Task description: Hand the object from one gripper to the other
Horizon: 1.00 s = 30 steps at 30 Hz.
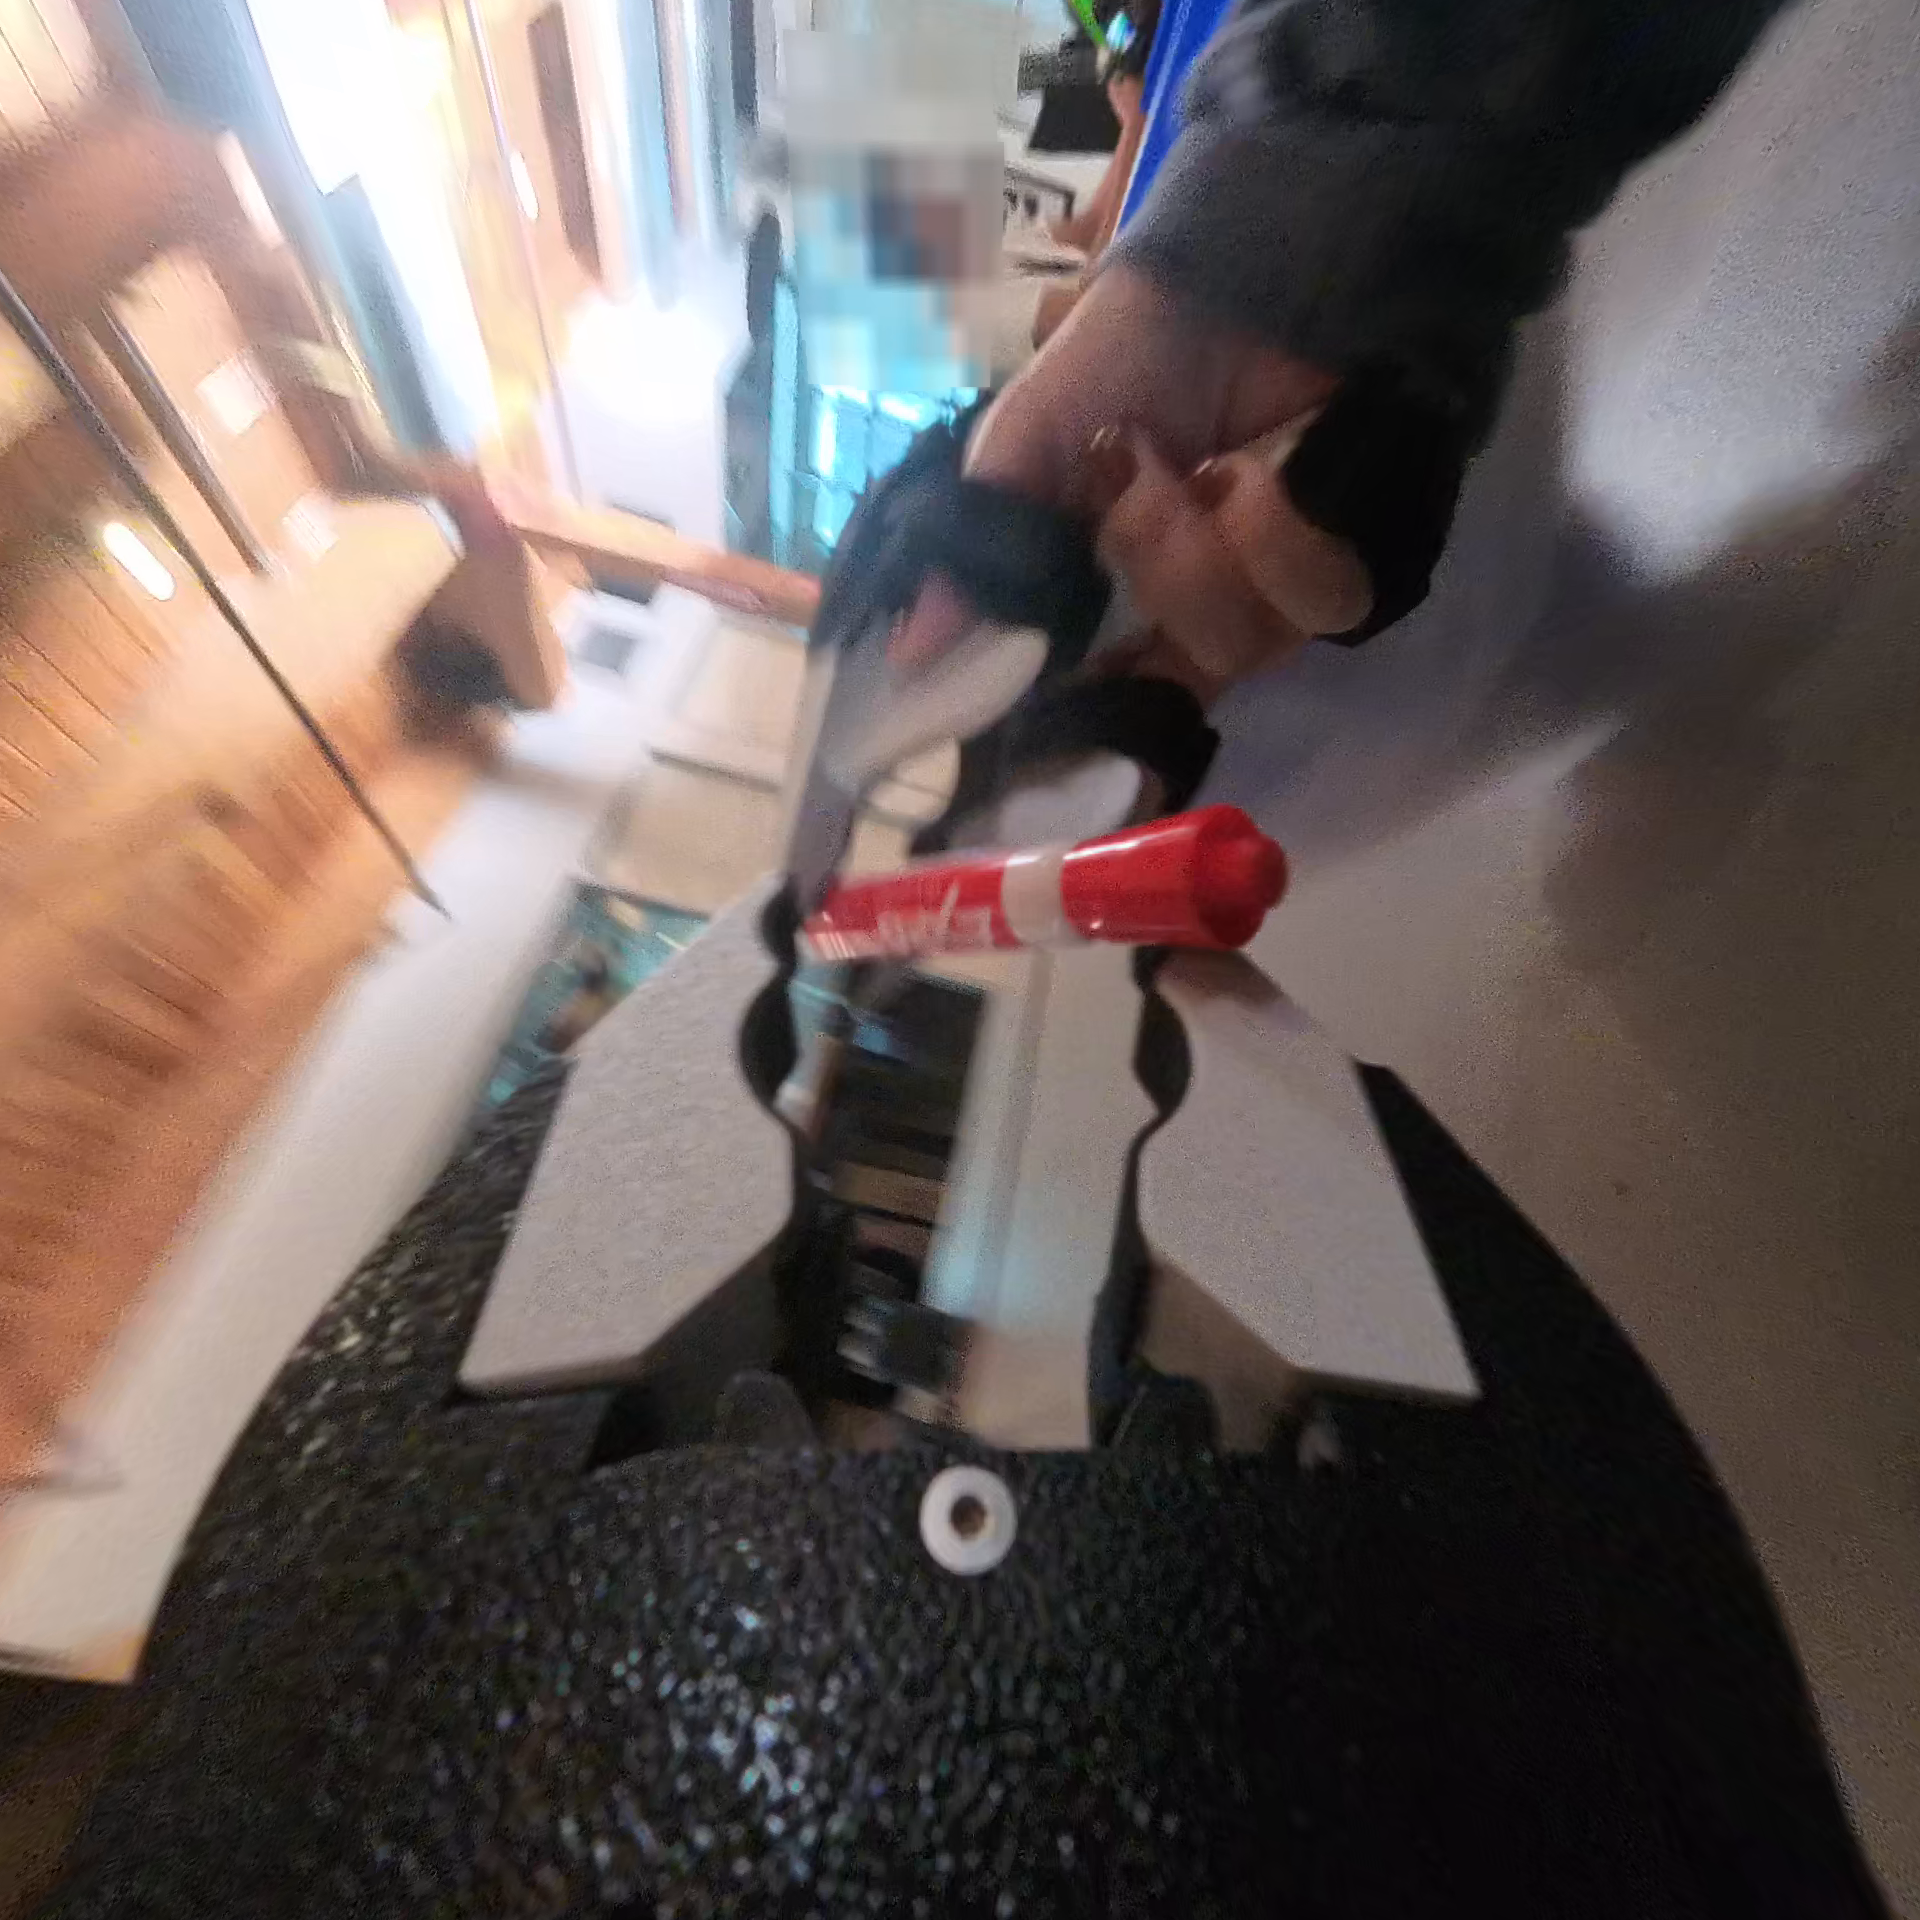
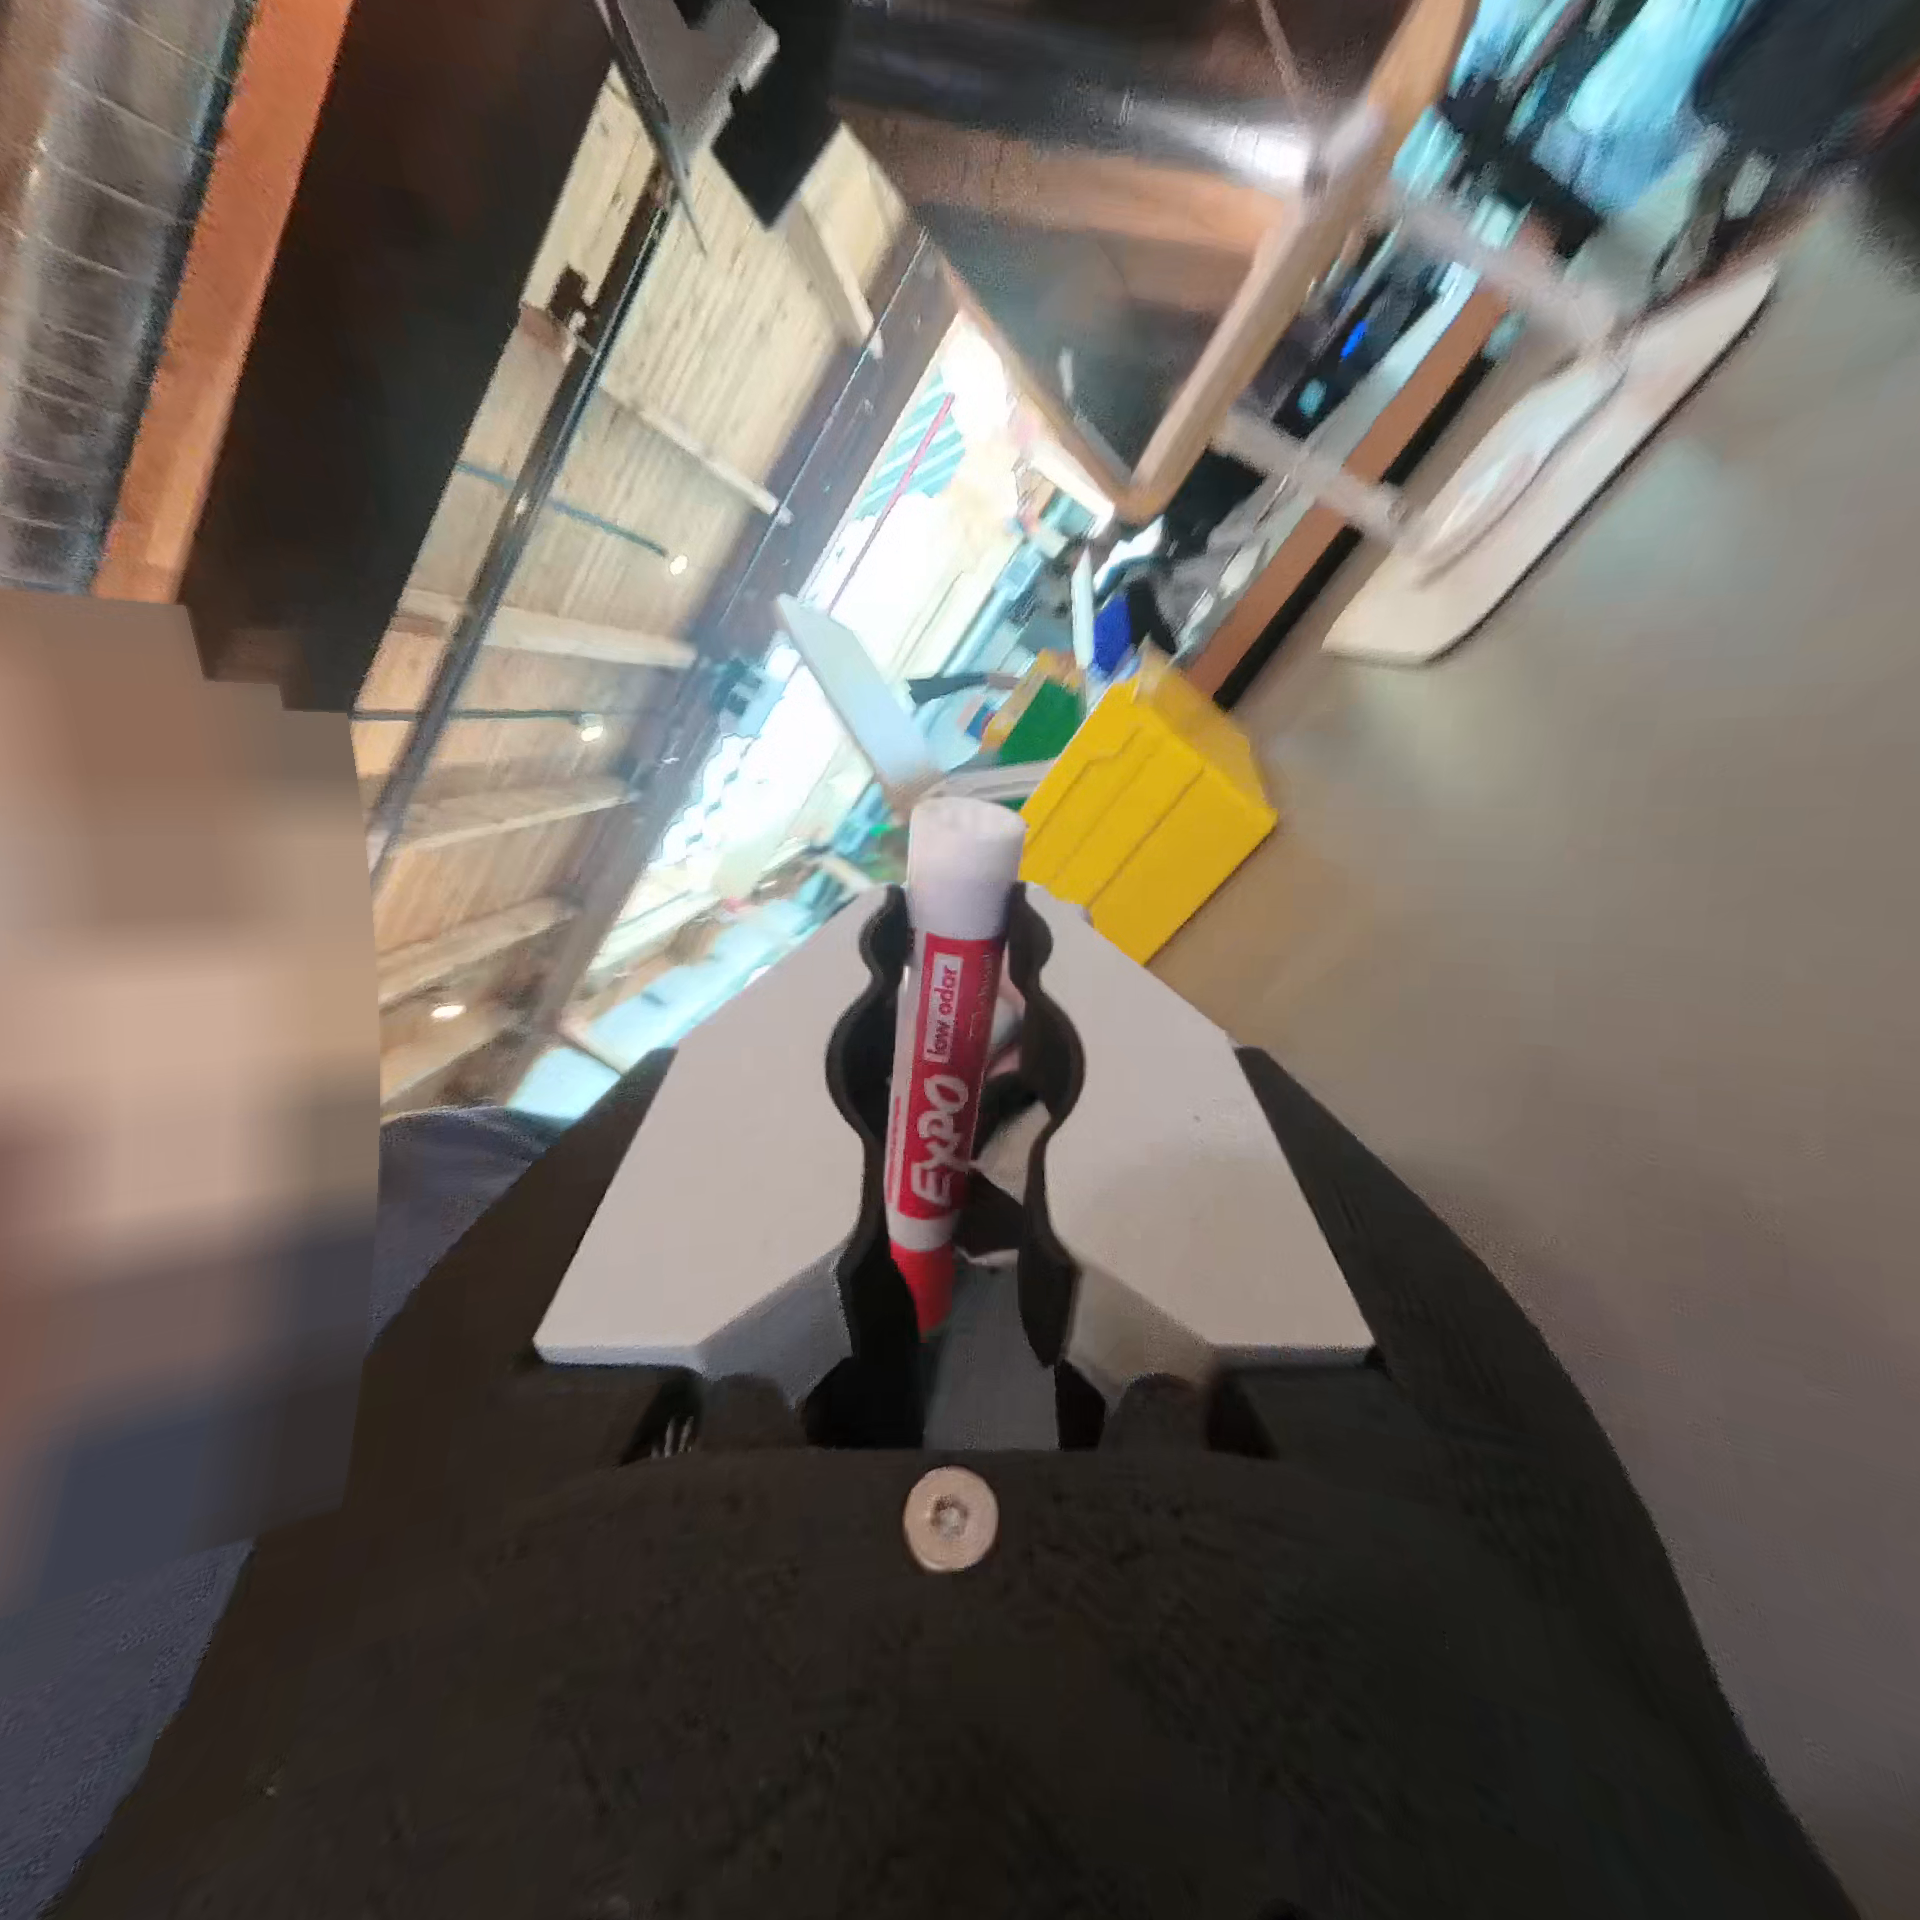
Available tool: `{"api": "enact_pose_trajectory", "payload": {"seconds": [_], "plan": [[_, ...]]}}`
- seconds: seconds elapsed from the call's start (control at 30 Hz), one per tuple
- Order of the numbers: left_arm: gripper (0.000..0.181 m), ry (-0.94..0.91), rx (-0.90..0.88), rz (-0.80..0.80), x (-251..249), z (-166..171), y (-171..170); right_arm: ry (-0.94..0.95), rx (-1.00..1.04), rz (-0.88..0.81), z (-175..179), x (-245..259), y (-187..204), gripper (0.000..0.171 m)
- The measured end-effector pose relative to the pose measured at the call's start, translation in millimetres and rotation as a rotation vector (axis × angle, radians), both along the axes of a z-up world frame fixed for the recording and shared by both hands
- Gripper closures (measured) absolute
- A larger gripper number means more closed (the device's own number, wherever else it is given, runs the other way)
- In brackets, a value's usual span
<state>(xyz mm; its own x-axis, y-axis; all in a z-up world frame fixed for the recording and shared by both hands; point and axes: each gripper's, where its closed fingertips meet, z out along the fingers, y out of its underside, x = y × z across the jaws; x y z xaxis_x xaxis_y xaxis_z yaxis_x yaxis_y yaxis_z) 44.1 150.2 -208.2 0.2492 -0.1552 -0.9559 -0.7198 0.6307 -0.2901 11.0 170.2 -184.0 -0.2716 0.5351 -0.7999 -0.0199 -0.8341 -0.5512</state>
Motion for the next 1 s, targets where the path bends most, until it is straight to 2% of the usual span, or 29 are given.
{"api": "enact_pose_trajectory", "payload": {"seconds": [0.03,0.1,0.13,0.2,0.23,0.27,0.33,0.4,0.43,0.47,0.5,0.53,0.6,0.7,0.8,0.9,1.0], "plan": [[0.095,-0.087,-0.146,0.008,-7.9,-3.1,8.0,0.017,0.062,-0.071,5.8,5.1,7.7,0.149],[0.077,-0.324,-0.435,-0.007,-23.4,-1.4,21.1,0.052,0.175,-0.182,18.2,14.2,17.5,0.153],[0.077,-0.443,-0.591,-0.044,-28.2,-1.2,24.6,0.069,0.241,-0.236,23.9,17.0,19.4,0.153],[0.072,-0.699,-0.897,-0.195,-29.0,6.3,22.8,0.062,0.380,-0.339,28.5,19.6,23.2,0.152],[0.079,-0.788,-1.057,-0.314,-24.7,10.3,15.4,0.077,0.433,-0.379,32.3,20.8,23.1,0.152],[0.073,-0.872,-1.194,-0.383,-22.5,12.1,13.8,0.106,0.461,-0.393,36.6,21.3,20.5,0.153],[0.082,-0.898,-1.344,-0.418,-14.9,1.6,12.3,0.144,0.479,-0.386,40.4,19.4,14.1,0.153],[0.099,-0.857,-1.382,-0.448,-2.7,-4.9,4.8,0.169,0.496,-0.363,41.3,15.5,6.4,0.153],[0.113,-0.831,-1.400,-0.463,3.6,-6.6,0.2,0.183,0.511,-0.358,42.6,14.5,2.8,0.153],[0.149,-0.795,-1.411,-0.469,8.1,-9.0,-4.0,0.192,0.529,-0.349,43.6,13.7,-0.7,0.153],[0.166,-0.758,-1.402,-0.479,10.7,-10.2,-7.9,0.192,0.549,-0.342,43.8,13.1,-3.1,0.153],[0.166,-0.742,-1.350,-0.442,8.7,-11.3,-4.5,0.189,0.570,-0.350,43.9,13.5,-3.7,0.153],[0.166,-0.712,-1.130,-0.327,-5.8,-7.3,9.7,0.162,0.602,-0.400,44.1,15.3,0.2,0.151],[0.166,-0.623,-0.743,-0.092,-39.4,8.0,30.7,0.051,0.562,-0.354,33.7,8.1,3.8,0.102],[0.166,-0.373,-0.439,0.228,-73.0,6.4,48.0,-0.015,0.506,-0.346,24.5,5.1,11.1,0.090],[0.165,-0.016,-0.175,0.458,-93.7,-1.0,55.7,-0.167,0.745,-0.492,14.1,6.0,23.5,0.088],[0.166,0.296,-0.008,0.562,-99.8,-15.0,59.7,-0.375,1.214,-0.595,1.0,3.5,23.2,0.094]]}}
